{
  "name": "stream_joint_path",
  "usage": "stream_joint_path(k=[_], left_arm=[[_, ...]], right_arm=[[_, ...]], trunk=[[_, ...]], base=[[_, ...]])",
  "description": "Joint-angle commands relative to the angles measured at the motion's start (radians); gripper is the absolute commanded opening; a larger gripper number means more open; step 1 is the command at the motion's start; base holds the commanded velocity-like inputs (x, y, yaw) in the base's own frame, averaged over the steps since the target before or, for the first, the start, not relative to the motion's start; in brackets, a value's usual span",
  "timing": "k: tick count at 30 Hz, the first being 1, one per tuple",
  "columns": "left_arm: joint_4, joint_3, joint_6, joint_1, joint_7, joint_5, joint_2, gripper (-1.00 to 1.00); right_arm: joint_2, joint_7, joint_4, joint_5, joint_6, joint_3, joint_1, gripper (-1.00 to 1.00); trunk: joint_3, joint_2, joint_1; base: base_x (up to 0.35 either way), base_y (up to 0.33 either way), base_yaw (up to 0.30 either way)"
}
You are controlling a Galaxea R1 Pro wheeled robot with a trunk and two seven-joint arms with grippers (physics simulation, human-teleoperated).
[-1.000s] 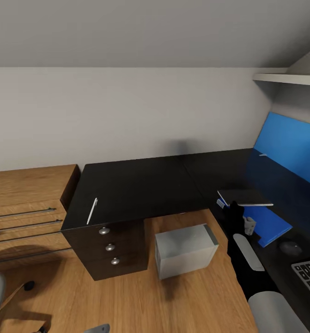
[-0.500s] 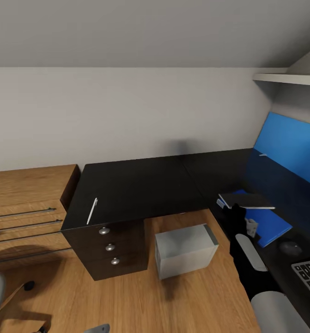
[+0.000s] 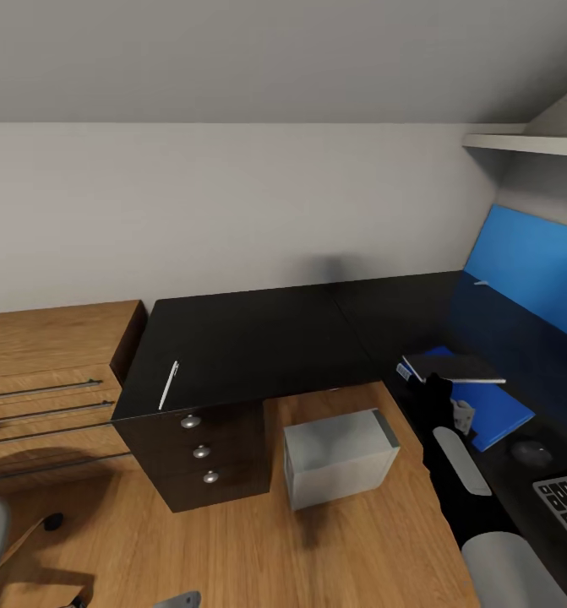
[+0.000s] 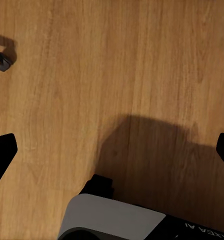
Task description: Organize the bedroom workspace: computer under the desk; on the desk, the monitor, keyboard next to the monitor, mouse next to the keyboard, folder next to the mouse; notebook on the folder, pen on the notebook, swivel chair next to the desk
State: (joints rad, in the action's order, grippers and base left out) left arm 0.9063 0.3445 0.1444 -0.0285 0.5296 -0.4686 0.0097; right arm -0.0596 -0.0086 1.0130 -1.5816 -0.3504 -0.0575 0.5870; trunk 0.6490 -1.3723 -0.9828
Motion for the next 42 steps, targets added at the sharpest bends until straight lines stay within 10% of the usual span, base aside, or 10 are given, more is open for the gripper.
stream_joint_path(k=[1,13,42], left_arm=[[0.002,0.004,0.004,-0.001,0.008,-0.004,0.001,1.00],[0.002,0.003,0.004,-0.001,0.008,-0.004,0.001,1.00],[0.002,-0.007,0.004,-0.001,0.009,-0.007,0.003,1.00]], right_arm=[[-0.001,-0.001,0.001,-0.009,-0.004,0.002,0.000,-1.00],[-0.018,-0.081,-0.001,0.053,-0.035,0.002,0.000,-1.00],[-0.022,-0.096,-0.002,0.060,-0.055,0.002,0.000,-1.00]], trunk=[[0.001,-0.001,0.000],[0.001,-0.001,0.000],[0.001,-0.001,0.000]], base=[[0.000,0.000,0.000],[0.000,0.000,0.000],[0.000,-0.024,0.000]])
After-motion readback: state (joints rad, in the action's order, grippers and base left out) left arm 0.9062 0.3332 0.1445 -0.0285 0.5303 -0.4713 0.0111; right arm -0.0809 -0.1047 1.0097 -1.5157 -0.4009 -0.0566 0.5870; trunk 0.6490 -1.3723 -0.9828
